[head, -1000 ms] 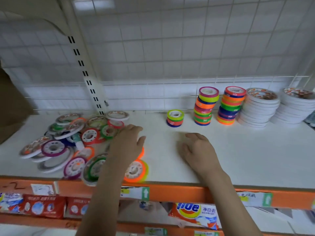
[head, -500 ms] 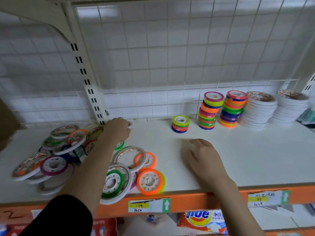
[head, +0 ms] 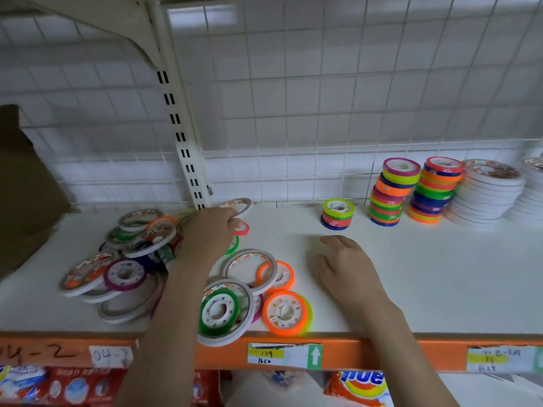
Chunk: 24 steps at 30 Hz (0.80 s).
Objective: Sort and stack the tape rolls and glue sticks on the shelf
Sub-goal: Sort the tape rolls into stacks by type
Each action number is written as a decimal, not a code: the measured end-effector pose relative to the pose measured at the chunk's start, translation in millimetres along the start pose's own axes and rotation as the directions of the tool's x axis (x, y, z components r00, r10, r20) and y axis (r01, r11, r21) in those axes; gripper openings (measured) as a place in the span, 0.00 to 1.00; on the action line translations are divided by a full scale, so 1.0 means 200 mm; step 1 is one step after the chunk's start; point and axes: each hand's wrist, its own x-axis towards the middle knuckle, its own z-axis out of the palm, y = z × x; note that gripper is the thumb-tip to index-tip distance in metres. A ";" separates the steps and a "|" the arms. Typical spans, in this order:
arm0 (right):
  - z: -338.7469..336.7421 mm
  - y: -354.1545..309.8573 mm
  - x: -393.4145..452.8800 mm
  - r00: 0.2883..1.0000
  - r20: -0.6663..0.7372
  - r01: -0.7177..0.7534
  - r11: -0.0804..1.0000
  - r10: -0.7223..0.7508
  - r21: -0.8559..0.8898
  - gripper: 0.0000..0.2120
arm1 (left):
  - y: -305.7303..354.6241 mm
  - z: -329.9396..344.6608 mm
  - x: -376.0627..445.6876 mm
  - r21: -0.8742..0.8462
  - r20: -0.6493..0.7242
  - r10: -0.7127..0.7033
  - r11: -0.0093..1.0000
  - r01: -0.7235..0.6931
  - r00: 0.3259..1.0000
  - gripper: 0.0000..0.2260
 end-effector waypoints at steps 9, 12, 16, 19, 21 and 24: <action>0.03 -0.24 0.10 0.942 0.205 0.255 0.964 -0.265 0.075 0.16 | -0.06 -0.05 -0.42 -0.160 -0.236 -0.006 0.987 -0.033 0.972 0.14; 0.06 -0.25 0.07 0.912 0.252 0.300 0.946 -0.323 0.126 0.21 | -0.08 -0.06 -0.44 -0.148 -0.255 -0.009 0.989 -0.029 0.967 0.13; 0.05 -0.22 0.04 0.892 0.237 0.357 0.922 -0.384 0.151 0.17 | -0.06 -0.05 -0.45 -0.153 -0.277 -0.010 0.988 -0.033 0.961 0.13; 0.03 -0.20 0.04 0.857 0.253 0.415 0.892 -0.450 0.181 0.15 | -0.04 -0.04 -0.45 -0.175 -0.286 -0.011 0.984 -0.041 0.958 0.14; 0.04 -0.20 0.05 0.840 0.253 0.442 0.876 -0.480 0.191 0.13 | -0.03 -0.04 -0.45 -0.179 -0.281 -0.008 0.983 -0.044 0.960 0.16; 0.04 -0.19 0.07 0.833 0.252 0.465 0.870 -0.493 0.166 0.12 | -0.01 -0.03 -0.44 -0.180 -0.270 -0.011 0.983 -0.039 0.963 0.16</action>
